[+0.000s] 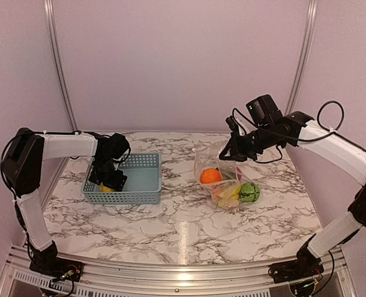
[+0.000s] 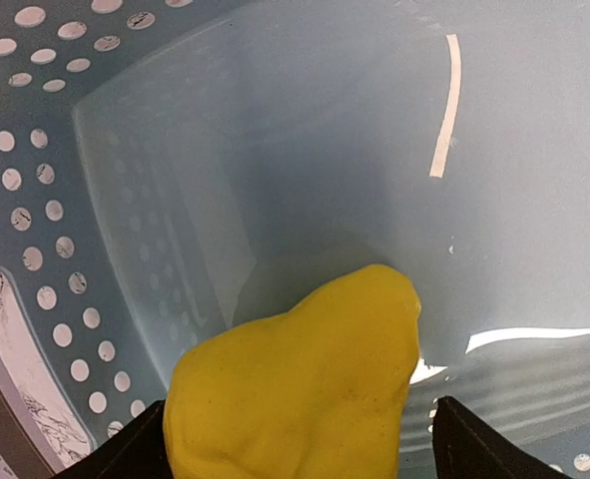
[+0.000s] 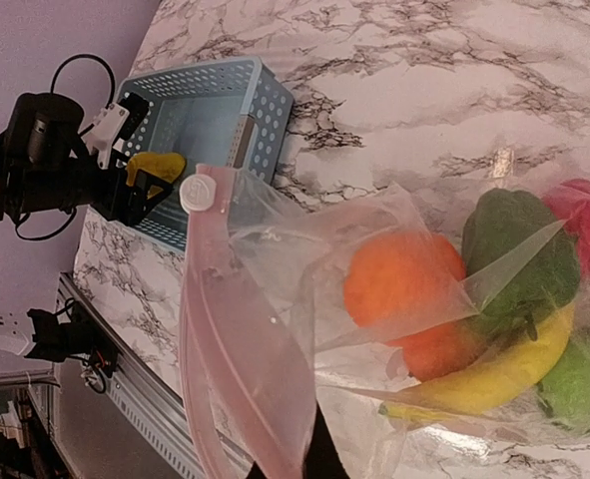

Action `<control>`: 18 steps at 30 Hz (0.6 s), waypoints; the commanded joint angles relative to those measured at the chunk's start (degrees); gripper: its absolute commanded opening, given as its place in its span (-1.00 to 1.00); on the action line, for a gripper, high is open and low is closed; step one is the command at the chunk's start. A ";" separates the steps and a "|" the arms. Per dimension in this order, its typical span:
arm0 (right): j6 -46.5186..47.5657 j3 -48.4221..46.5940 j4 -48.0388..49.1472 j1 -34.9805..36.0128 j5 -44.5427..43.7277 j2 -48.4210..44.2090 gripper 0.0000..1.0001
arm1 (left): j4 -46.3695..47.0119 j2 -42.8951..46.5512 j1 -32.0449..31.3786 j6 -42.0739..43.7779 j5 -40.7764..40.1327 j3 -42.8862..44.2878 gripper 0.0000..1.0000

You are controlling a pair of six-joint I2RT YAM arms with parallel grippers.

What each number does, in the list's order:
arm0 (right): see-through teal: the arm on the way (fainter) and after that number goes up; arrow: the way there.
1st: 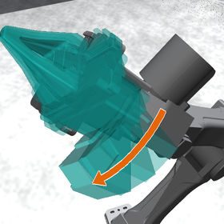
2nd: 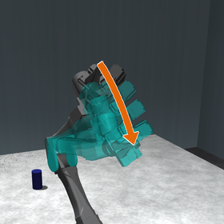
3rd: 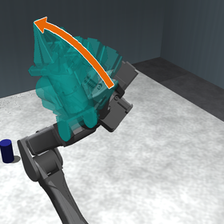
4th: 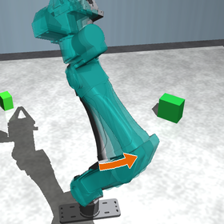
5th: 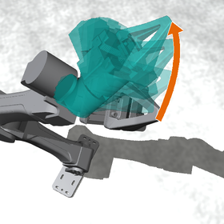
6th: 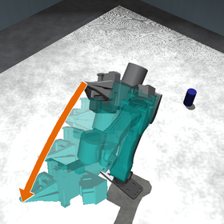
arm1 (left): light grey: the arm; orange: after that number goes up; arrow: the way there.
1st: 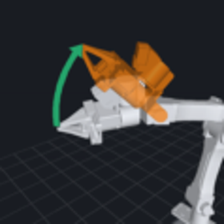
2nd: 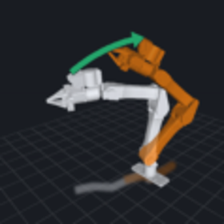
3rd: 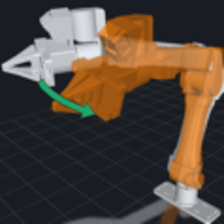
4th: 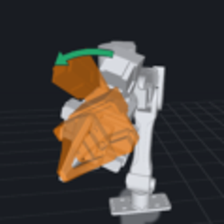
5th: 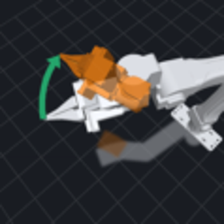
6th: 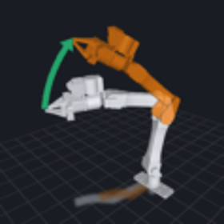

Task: Place the food in the zip-top bag and seal the zipper
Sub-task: Pick up the fake fruit from the bin.

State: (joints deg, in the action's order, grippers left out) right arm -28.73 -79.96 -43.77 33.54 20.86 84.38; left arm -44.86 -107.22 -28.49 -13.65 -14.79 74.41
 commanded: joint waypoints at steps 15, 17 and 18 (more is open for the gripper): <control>1.61 -7.05 -6.34 0.48 -1.65 0.61 -1.00 | -2.67 1.70 -1.89 -0.68 1.04 3.65 0.28; 1.73 -8.52 -8.74 0.66 -2.99 0.93 -1.00 | -3.04 3.75 -2.60 -1.60 1.33 5.55 0.24; 1.81 -9.66 -10.64 0.79 -3.87 1.27 -1.00 | -3.37 4.45 -3.16 -2.27 1.46 6.81 0.22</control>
State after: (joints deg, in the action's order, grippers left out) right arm -27.99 -84.55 -48.82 33.54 20.01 84.97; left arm -45.60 -107.85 -30.09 -13.56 -13.93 76.75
